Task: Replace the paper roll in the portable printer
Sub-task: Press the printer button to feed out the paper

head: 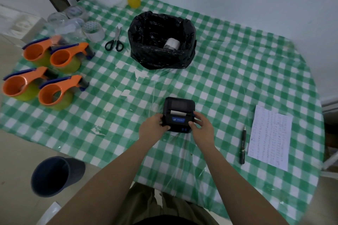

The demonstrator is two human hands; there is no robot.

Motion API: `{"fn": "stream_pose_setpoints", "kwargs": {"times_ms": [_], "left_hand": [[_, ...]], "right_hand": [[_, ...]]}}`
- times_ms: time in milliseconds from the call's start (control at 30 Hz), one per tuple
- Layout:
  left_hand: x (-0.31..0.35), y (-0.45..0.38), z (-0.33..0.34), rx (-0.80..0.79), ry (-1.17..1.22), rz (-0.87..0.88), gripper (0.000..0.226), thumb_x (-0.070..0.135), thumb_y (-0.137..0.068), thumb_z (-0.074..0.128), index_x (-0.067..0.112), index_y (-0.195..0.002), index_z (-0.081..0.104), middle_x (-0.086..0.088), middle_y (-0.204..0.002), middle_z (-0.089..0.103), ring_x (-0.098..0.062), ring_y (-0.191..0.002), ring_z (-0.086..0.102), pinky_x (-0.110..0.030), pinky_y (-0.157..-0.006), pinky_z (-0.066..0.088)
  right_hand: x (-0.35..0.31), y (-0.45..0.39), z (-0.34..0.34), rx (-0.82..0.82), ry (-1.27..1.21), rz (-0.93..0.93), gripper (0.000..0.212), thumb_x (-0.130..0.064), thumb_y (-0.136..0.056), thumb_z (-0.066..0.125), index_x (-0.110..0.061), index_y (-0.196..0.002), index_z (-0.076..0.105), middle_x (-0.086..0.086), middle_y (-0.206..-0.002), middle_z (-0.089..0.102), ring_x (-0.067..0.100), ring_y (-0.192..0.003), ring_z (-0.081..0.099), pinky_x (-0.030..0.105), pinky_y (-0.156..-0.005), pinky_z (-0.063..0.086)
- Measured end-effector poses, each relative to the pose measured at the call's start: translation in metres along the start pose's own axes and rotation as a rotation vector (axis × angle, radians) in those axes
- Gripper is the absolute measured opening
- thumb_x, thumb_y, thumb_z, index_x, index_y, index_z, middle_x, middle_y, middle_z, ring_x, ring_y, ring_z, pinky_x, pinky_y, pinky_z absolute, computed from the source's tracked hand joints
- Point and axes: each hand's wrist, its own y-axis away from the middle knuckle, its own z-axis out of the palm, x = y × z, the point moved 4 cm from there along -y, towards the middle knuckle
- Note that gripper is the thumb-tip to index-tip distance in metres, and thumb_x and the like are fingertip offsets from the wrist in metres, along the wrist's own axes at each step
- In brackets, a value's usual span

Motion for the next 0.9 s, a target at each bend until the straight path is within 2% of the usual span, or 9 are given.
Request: {"fn": "stream_pose_setpoints", "kwargs": {"times_ms": [400, 567, 667, 900], "left_hand": [[0.0017, 0.0029, -0.0004, 0.007, 0.018, 0.012, 0.044, 0.029, -0.080, 0.069, 0.018, -0.120, 0.057, -0.004, -0.120, 0.067, -0.023, -0.108, 0.063, -0.030, -0.079, 0.047], [0.0024, 0.0041, -0.0009, 0.011, 0.010, 0.013, 0.044, 0.030, -0.079, 0.068, 0.019, -0.121, 0.057, -0.004, -0.120, 0.067, -0.023, -0.107, 0.063, -0.031, -0.079, 0.048], [0.0028, 0.0047, -0.0009, 0.011, 0.009, 0.010, 0.045, 0.030, -0.080, 0.068, 0.019, -0.122, 0.056, -0.003, -0.121, 0.067, -0.023, -0.108, 0.062, -0.028, -0.077, 0.044], [0.0036, 0.0063, -0.0013, 0.015, 0.031, 0.029, 0.043, 0.027, -0.080, 0.068, 0.020, -0.122, 0.057, -0.004, -0.121, 0.067, -0.023, -0.108, 0.063, -0.032, -0.083, 0.048]], "right_hand": [[-0.0013, 0.0020, 0.0002, 0.004, -0.014, 0.006, 0.041, -0.003, -0.087, 0.060, -0.013, -0.126, 0.055, 0.008, -0.130, 0.058, 0.015, -0.107, 0.057, 0.022, -0.082, 0.046], [-0.0024, 0.0026, -0.0004, -0.001, -0.014, 0.002, 0.040, -0.003, -0.087, 0.059, -0.014, -0.125, 0.054, 0.007, -0.130, 0.058, 0.013, -0.106, 0.057, 0.012, -0.074, 0.045], [-0.0020, 0.0029, -0.0003, 0.001, -0.012, 0.005, 0.040, -0.003, -0.087, 0.059, -0.015, -0.125, 0.054, 0.007, -0.130, 0.057, 0.014, -0.108, 0.057, 0.017, -0.078, 0.046], [-0.0015, 0.0025, -0.0004, 0.003, -0.011, 0.006, 0.040, -0.004, -0.088, 0.059, -0.015, -0.126, 0.054, 0.007, -0.131, 0.057, 0.017, -0.112, 0.057, 0.021, -0.082, 0.046]]}}
